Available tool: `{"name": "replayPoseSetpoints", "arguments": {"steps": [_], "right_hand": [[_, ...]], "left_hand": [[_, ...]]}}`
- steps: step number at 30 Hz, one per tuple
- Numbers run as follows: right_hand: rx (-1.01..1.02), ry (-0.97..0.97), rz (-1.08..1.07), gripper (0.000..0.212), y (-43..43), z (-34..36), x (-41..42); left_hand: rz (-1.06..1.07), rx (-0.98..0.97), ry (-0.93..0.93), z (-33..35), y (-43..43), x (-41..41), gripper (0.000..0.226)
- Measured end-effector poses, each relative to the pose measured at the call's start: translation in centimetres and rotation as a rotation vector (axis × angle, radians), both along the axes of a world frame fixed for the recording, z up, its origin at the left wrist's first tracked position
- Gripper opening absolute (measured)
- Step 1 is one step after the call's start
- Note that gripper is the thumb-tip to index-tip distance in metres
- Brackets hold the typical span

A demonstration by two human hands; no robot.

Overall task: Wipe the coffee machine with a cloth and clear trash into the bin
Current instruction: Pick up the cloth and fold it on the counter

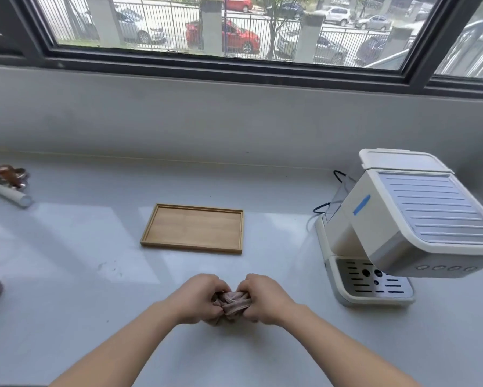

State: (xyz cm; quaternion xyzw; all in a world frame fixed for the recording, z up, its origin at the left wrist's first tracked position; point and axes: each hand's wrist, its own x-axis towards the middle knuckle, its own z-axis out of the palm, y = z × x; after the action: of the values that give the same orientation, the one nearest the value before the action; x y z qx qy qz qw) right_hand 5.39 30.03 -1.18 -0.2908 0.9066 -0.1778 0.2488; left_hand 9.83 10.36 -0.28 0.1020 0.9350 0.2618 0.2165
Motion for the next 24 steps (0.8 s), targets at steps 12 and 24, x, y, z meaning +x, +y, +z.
{"name": "replayPoseSetpoints", "arguments": {"steps": [12,24], "right_hand": [[-0.035,0.056,-0.097,0.010,-7.5,3.5,-2.5],[-0.067,0.100,-0.169,0.026,-12.1,3.1,-6.2]], "left_hand": [[0.015,0.138,-0.006,4.4,-7.7,-3.2,0.011],[0.034,0.160,0.076,4.3,-11.9,-7.2,0.012]]}}
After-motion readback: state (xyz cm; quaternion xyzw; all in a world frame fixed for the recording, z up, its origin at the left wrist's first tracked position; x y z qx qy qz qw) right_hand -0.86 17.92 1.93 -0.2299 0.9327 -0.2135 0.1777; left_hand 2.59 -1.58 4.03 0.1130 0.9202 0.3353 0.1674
